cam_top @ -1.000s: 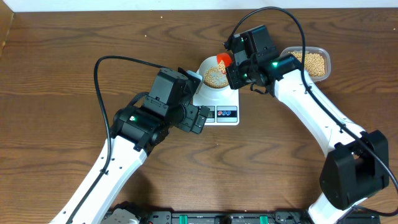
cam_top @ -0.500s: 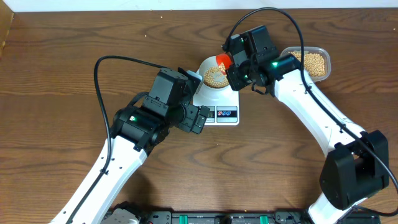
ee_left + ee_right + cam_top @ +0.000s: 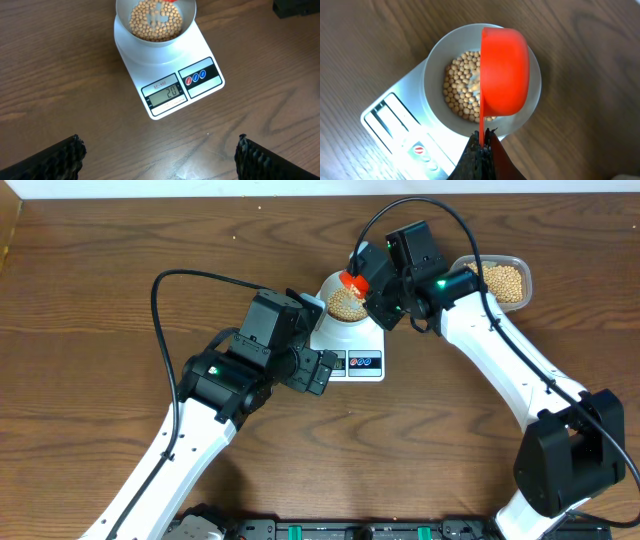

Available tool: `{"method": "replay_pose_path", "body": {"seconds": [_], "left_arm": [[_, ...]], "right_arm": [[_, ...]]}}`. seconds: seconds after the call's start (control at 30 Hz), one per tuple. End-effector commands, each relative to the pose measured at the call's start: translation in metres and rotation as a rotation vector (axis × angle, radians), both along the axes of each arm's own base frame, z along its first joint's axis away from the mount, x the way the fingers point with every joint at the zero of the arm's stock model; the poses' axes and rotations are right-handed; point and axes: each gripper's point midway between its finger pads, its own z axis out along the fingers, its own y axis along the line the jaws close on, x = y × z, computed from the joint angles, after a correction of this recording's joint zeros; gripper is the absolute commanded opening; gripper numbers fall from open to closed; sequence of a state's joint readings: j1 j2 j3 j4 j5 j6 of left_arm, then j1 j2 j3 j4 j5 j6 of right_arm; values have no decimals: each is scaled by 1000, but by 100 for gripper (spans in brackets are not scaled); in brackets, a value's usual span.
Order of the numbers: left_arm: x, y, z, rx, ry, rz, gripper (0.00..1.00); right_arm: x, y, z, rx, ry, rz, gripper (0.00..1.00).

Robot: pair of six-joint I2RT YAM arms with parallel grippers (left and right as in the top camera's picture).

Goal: Scoop item into bowl and weigh 50g on scale
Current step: 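Tip the red scoop to pour soybeans into the bowl, then move the empty scoop back into the soybean tub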

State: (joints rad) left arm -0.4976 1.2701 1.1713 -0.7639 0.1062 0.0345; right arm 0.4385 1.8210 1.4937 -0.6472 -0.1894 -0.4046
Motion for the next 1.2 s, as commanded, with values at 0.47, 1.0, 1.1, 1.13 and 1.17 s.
{"method": "replay_pose_path", "body": {"seconds": [0.47,1.0,1.1,1.13,1.17], "left_arm": [[-1,0,-4,10,12,-12,98],[-1,0,-4,10,12,-12,98],[-1,0,-4,10,12,-12,98],[-1,0,-4,10,12,-12,98],[-1,0,-4,10,12,-12,98]], "right_arm": [[7,7,51,221,-11,50,1],[29,-130,65,467,184,-355,1],[31,-167,59,456,195,-460,1],[32,-180,57,446,197,-504,1],[31,-202,51,413,196,-573,1]]}}
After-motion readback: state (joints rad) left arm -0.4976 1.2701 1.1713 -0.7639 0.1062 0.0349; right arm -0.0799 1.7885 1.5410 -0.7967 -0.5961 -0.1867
